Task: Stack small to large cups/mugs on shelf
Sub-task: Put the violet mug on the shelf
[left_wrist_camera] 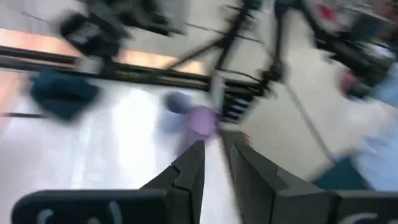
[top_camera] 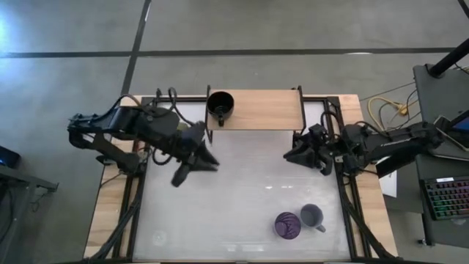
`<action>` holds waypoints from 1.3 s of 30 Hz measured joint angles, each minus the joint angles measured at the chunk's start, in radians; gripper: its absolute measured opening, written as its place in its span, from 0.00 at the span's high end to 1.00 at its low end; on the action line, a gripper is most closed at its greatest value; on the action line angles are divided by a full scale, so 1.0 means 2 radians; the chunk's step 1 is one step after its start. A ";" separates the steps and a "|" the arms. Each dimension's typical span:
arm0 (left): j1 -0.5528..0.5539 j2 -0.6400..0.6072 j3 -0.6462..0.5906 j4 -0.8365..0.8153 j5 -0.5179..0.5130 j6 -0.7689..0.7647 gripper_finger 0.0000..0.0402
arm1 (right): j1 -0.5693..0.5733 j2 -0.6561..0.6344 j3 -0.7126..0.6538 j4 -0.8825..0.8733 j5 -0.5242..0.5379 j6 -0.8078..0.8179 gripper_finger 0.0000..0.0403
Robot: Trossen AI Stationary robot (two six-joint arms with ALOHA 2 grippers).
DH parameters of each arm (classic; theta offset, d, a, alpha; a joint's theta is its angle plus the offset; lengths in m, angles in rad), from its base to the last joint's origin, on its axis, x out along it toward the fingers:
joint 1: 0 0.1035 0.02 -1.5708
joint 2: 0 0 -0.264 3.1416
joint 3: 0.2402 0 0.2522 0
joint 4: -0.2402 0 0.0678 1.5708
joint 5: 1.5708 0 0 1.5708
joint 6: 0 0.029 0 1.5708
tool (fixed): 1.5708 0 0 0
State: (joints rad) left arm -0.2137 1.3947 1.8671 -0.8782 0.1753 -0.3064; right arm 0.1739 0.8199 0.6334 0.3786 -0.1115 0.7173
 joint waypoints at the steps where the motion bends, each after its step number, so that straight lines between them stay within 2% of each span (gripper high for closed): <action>1: -0.002 -0.001 -0.004 0.003 0.031 0.002 0.84 | 0.002 0.001 0.000 0.001 0.000 0.001 0.80; 2: -0.002 -0.001 -0.008 0.004 0.058 0.006 0.84 | 0.005 0.001 0.000 0.001 -0.001 0.009 0.80; 4: -0.003 0.000 -0.015 0.018 0.075 0.028 0.84 | 0.006 0.001 0.000 0.002 0.001 0.028 0.80; 8: -0.001 0.003 -0.019 0.076 0.071 0.026 0.84 | 0.006 0.009 0.000 0.014 0.007 0.014 0.80; 10: -0.002 0.000 -0.018 0.096 0.067 0.025 0.84 | 0.006 0.014 0.000 0.019 0.028 0.005 0.80; 13: -0.002 -0.002 -0.016 0.097 0.062 0.026 0.84 | 0.006 0.027 0.000 0.026 0.056 0.030 0.80; 16: -0.001 -0.002 -0.016 0.098 0.057 0.027 0.84 | 0.005 0.040 0.000 0.047 0.056 0.053 0.80; 23: -0.002 -0.002 -0.017 0.117 0.055 0.030 0.84 | 0.005 0.077 0.036 0.055 0.057 -0.015 0.80; 29: -0.001 -0.003 -0.018 0.117 0.053 0.026 0.84 | 0.005 0.112 0.087 0.017 0.054 -0.045 0.80; 32: -0.001 -0.003 -0.018 0.115 0.053 0.026 0.84 | 0.005 0.120 0.141 -0.079 0.054 -0.071 0.80; 35: -0.001 -0.004 -0.018 0.092 0.050 0.026 0.84 | 0.006 0.131 0.227 -0.298 0.083 -0.086 0.80; 39: -0.001 -0.007 -0.018 0.040 0.014 0.028 0.84 | 0.017 0.166 0.341 -0.556 0.124 -0.073 0.80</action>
State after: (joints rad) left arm -0.2161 1.3811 1.8309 -0.7974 0.2030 -0.2512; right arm 0.2076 1.1513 1.3163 -0.7327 0.1372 0.5708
